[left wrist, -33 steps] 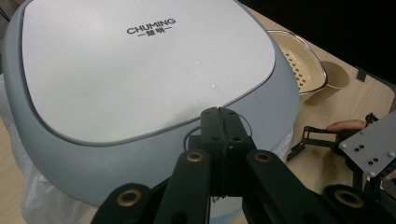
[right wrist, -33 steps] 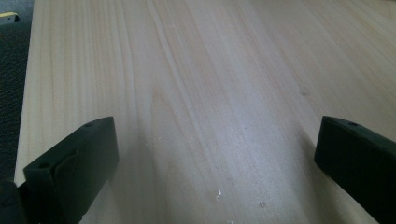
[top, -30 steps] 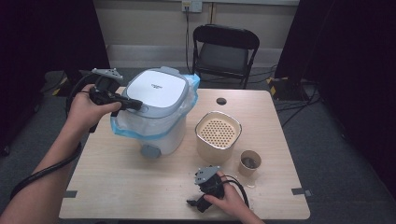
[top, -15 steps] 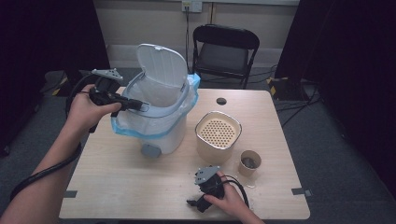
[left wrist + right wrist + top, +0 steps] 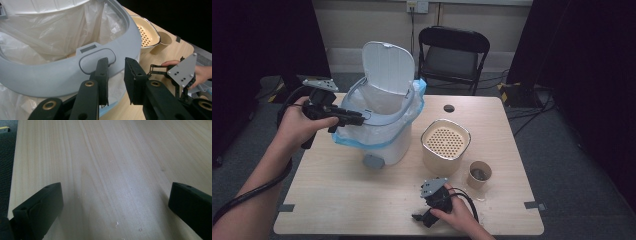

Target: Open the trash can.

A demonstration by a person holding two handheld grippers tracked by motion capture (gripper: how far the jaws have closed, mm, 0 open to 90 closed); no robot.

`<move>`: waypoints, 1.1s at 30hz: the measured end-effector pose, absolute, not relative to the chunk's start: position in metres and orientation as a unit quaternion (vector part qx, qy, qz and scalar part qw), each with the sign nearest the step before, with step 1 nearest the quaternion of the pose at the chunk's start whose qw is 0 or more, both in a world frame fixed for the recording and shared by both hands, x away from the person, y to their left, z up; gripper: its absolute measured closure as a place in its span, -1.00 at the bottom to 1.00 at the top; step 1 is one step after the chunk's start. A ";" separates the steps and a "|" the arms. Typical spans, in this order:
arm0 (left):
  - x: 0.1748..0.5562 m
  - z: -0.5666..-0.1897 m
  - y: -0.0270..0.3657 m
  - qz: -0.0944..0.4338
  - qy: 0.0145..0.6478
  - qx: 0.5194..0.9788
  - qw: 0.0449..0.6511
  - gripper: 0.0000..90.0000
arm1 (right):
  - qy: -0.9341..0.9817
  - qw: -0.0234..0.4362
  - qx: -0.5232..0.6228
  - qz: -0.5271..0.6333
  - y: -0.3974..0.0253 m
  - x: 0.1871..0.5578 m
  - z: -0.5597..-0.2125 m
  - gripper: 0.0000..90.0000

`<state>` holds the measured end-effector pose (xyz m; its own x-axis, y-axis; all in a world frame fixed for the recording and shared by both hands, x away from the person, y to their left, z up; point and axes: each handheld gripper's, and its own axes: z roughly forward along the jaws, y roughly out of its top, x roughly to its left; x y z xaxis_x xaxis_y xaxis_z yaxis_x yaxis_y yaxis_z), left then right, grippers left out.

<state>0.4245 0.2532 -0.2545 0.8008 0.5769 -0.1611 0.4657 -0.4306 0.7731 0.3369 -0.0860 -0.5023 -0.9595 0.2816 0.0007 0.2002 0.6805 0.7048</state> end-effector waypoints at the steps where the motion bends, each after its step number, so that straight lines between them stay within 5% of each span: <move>1: 0.423 -0.255 0.254 0.063 0.306 0.844 0.436 0.61 | 0.915 0.054 0.132 0.377 -0.086 0.337 -0.502 -1.00; 13: 0.413 -0.270 0.253 0.052 0.299 0.847 0.436 0.50 | 0.915 0.055 0.132 0.378 -0.086 0.337 -0.502 -1.00; 33: 0.399 -0.304 0.247 0.033 0.280 0.856 0.433 -0.11 | 0.915 0.055 0.131 0.378 -0.086 0.337 -0.502 -1.00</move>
